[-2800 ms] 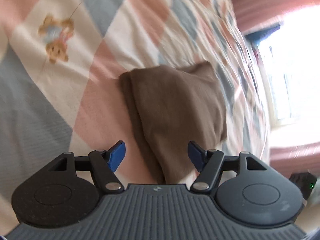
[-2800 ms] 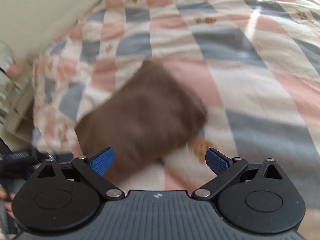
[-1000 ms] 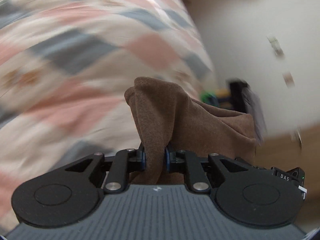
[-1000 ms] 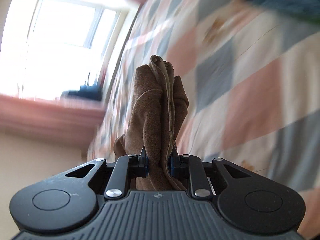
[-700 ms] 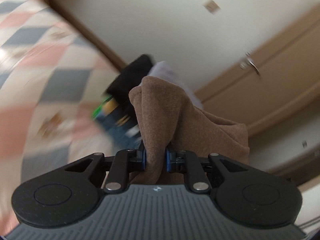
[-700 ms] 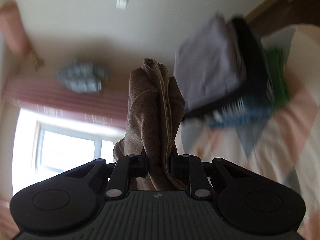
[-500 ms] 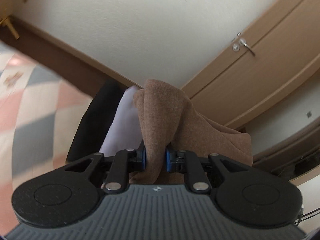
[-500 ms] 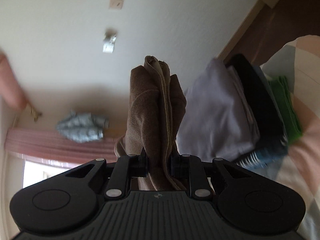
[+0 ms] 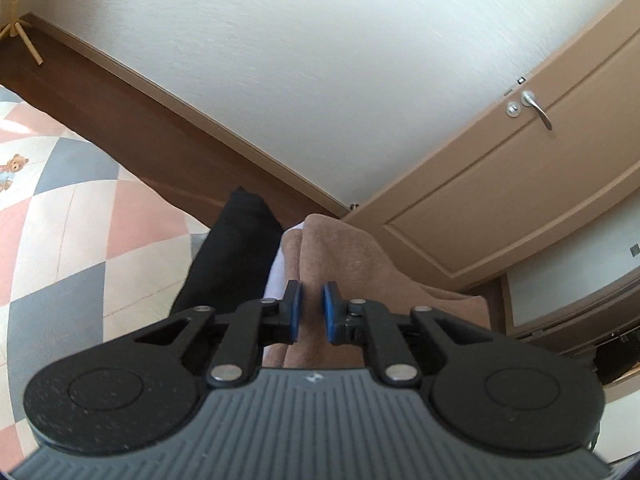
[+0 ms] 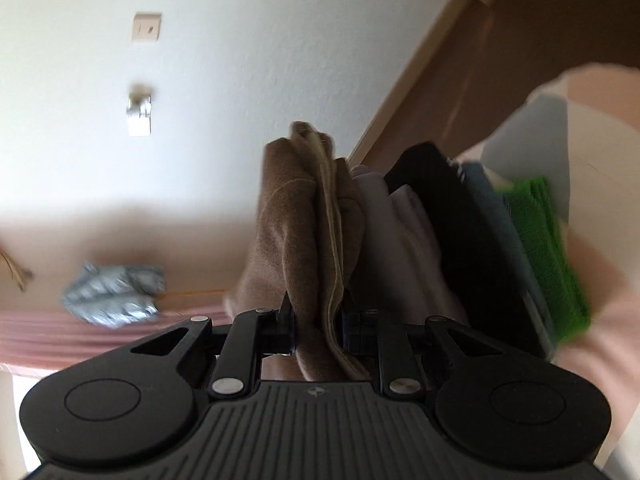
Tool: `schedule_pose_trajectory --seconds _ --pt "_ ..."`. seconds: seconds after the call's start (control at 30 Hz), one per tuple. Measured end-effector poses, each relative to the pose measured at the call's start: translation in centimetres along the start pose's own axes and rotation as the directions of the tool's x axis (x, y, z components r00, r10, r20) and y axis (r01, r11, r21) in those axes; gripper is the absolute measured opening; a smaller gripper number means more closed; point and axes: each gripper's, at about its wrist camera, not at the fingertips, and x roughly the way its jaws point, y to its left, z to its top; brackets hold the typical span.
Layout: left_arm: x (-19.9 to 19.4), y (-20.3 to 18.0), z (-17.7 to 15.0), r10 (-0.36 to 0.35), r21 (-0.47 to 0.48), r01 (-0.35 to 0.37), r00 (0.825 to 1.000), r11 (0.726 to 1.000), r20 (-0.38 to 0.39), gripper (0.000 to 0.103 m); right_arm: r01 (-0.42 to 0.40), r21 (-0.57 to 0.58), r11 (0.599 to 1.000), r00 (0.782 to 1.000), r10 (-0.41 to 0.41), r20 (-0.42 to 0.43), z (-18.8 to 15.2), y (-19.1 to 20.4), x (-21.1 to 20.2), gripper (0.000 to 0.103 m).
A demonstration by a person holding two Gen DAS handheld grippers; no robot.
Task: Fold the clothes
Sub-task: 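Carry the folded shirt with both grippers over the clothes stack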
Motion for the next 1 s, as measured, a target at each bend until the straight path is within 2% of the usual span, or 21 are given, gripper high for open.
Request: schedule_pose_trajectory --seconds 0.03,0.1,0.17,0.23,0.27,0.3,0.33,0.4,0.43,0.47,0.53,0.6,0.67,0.7,0.73,0.8,1.0 --pt "0.2 0.2 -0.2 0.000 -0.010 0.000 1.000 1.000 0.000 0.009 -0.007 -0.019 1.000 1.000 0.007 0.000 0.1 0.1 0.3 0.022" --pt "0.1 0.8 -0.5 -0.011 -0.035 0.012 1.000 0.999 0.007 0.012 -0.017 -0.057 0.998 1.000 0.016 -0.010 0.3 0.4 0.6 0.032" --pt "-0.4 1.1 -1.0 -0.015 -0.055 0.016 1.000 0.998 0.027 0.021 0.002 -0.110 0.994 1.000 -0.003 -0.011 0.5 0.9 -0.4 0.040" --pt "-1.6 0.9 -1.5 0.001 -0.053 0.003 0.997 0.999 0.079 0.021 0.038 -0.229 0.973 0.999 -0.034 0.021 0.6 2.2 -1.2 0.047" --pt "-2.4 0.1 -1.8 0.014 -0.027 -0.011 0.993 1.000 0.120 0.021 0.066 -0.316 0.946 0.997 -0.049 0.062 0.4 3.1 -1.8 0.051" --pt "-3.4 -1.0 -2.2 0.029 0.010 -0.032 0.984 0.999 0.175 0.021 0.106 -0.415 0.904 0.991 -0.060 0.122 0.0 4.2 -2.4 0.053" --pt "-4.2 -2.3 -2.7 0.024 0.049 -0.036 0.973 0.998 0.228 0.021 0.163 -0.517 0.841 0.978 -0.067 0.200 -0.8 5.2 -3.1 0.054" --pt "-4.7 -5.1 -3.8 -0.014 0.124 -0.023 0.957 0.992 0.289 0.021 0.307 -0.698 0.647 0.929 -0.045 0.367 -3.2 7.2 -4.0 0.054" --pt "-4.4 -6.5 -4.4 -0.035 0.170 -0.018 0.952 0.985 0.305 0.021 0.346 -0.759 0.551 0.911 -0.003 0.413 -4.6 7.7 -4.1 0.054" --pt "-3.7 -7.8 -4.8 -0.042 0.218 -0.029 0.948 0.976 0.314 0.021 0.362 -0.806 0.469 0.903 0.039 0.428 -6.1 8.0 -3.9 0.054" --pt "-1.7 -9.5 -5.5 -0.050 0.300 -0.058 0.940 0.952 0.338 0.021 0.355 -0.861 0.363 0.909 0.080 0.409 -8.2 8.1 -2.6 0.052" --pt "0.7 -9.9 -5.6 -0.046 0.352 -0.091 0.931 0.932 0.362 0.021 0.374 -0.876 0.304 0.905 0.088 0.416 -9.4 7.6 -0.5 0.051" --pt "3.1 -9.2 -5.0 -0.016 0.361 -0.129 0.929 0.924 0.371 0.021 0.413 -0.868 0.275 0.893 0.063 0.445 -9.5 6.7 1.7 0.050" --pt "4.5 -8.7 -4.6 0.002 0.354 -0.136 0.935 0.925 0.353 0.021 0.430 -0.862 0.269 0.889 0.041 0.456 -9.3 6.2 2.8 0.050" --pt "6.0 -8.2 -4.1 0.026 0.338 -0.143 0.944 0.930 0.330 0.021 0.438 -0.857 0.271 0.888 0.016 0.459 -8.8 5.5 3.8 0.050" --pt "8.4 -6.9 -3.9 0.088 0.312 -0.190 0.946 0.931 0.313 0.021 0.438 -0.857 0.269 0.891 -0.002 0.455 -8.2 4.3 5.0 0.050" --pt "11.3 -2.9 -4.4 0.065 0.238 -0.147 0.945 0.960 0.322 0.020 0.395 -0.885 0.247 0.913 0.005 0.408 -6.5 2.2 6.7 0.052"
